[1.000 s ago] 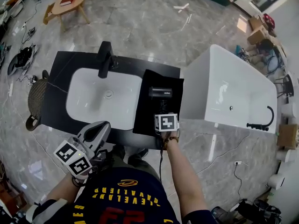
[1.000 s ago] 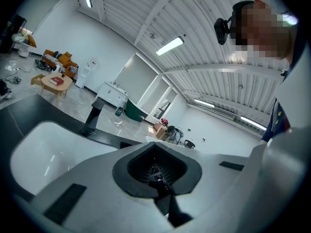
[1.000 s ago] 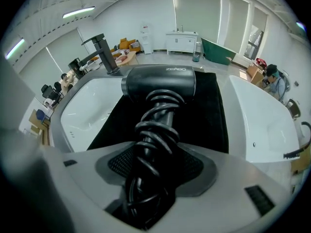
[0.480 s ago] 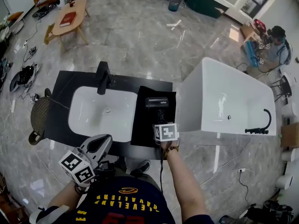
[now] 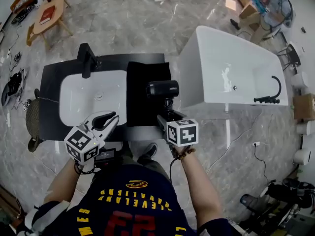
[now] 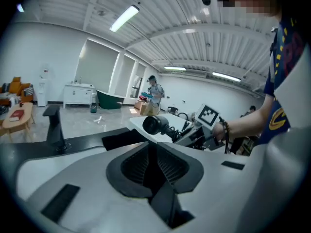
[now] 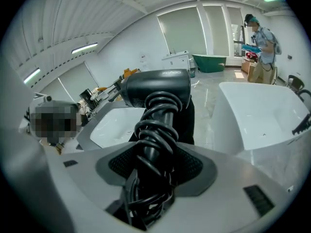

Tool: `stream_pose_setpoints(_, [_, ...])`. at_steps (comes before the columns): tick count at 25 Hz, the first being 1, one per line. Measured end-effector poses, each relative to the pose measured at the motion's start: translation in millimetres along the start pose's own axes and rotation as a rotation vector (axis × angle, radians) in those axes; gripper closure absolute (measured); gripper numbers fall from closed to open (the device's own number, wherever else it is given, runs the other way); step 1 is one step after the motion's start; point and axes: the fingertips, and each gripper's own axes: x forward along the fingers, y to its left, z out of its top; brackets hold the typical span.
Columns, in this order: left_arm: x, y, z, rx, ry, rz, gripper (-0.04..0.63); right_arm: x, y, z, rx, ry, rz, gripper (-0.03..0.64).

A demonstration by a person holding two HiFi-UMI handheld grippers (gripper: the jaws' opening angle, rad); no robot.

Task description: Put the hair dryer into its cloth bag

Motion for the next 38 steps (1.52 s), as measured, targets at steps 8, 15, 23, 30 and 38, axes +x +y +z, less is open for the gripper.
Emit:
stream_pose_setpoints(8, [80.4, -28.2, -88.0, 0.266, 0.343, -0.234, 0.535, -51.3, -11.3, -87.2, 0.136, 0.022, -0.048, 0.380])
stream_pose_setpoints(15, [117.7, -52.0, -165.7, 0.595, 0.617, -0.398, 0.535, -73.3, -1.1, -151.3, 0.235, 0.040, -0.069, 0.381])
stream_pose_setpoints(23, [147.6, -50.6, -194.5, 0.731, 0.717, -0.382, 0.535, -77.1, 19.3, -208.7, 0.285, 0.105, -0.073, 0.380])
stream_pose_setpoints(30, [148.7, -48.3, -183.3, 0.642, 0.726, -0.365, 0.568, -72.5, 35.4, -224.5, 0.294, 0.131, -0.056, 0.381])
stream_pose_setpoints(38, [136.7, -46.0, -133.7, 0.330, 0.597, -0.429, 0.568, -58.3, 47.3, -229.9, 0.260, 0.181, -0.019, 0.380])
